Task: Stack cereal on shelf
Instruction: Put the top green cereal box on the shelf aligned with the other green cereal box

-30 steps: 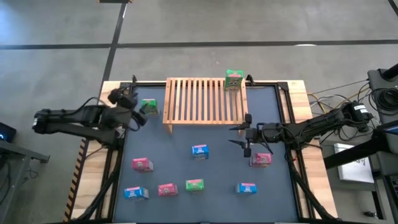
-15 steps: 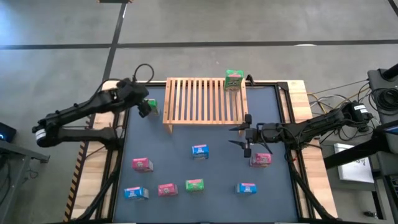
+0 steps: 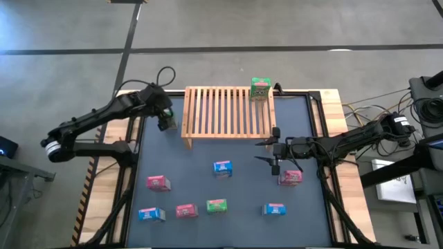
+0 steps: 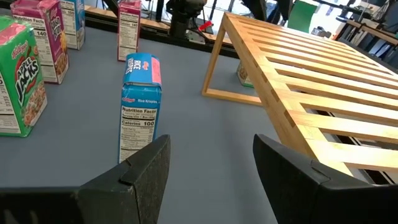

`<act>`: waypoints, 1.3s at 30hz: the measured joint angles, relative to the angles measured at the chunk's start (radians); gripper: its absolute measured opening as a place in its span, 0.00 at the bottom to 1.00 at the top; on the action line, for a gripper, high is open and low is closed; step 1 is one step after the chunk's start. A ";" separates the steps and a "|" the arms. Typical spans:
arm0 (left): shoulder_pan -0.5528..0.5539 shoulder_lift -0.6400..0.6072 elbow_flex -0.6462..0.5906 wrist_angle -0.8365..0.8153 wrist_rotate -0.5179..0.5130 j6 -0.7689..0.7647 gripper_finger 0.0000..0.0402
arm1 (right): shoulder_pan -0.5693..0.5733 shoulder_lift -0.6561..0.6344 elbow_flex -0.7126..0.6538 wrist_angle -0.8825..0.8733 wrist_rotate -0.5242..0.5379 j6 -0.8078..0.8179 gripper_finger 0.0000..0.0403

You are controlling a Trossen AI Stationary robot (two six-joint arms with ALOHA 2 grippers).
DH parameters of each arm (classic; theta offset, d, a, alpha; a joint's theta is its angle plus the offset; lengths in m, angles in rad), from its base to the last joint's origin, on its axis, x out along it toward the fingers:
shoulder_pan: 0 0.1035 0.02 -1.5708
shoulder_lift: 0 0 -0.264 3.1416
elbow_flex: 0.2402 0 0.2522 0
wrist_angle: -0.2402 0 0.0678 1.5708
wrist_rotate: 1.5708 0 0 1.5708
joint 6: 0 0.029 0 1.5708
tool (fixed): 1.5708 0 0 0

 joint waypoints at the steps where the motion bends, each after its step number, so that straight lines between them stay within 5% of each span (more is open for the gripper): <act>1: 0.011 0.007 0.000 -0.001 0.015 0.005 0.76 | 0.000 0.000 0.000 0.000 0.000 0.000 0.54; 24: 0.060 0.208 0.000 -0.039 0.098 0.093 0.74 | 0.000 0.000 0.000 -0.009 0.000 -0.009 0.54; 28: 0.061 0.254 0.001 -0.054 0.176 0.090 0.68 | 0.000 0.000 0.000 -0.011 0.000 -0.009 0.54; 39: 0.062 0.261 0.003 -0.080 0.176 0.100 0.34 | 0.000 -0.001 0.000 -0.018 0.000 -0.013 0.54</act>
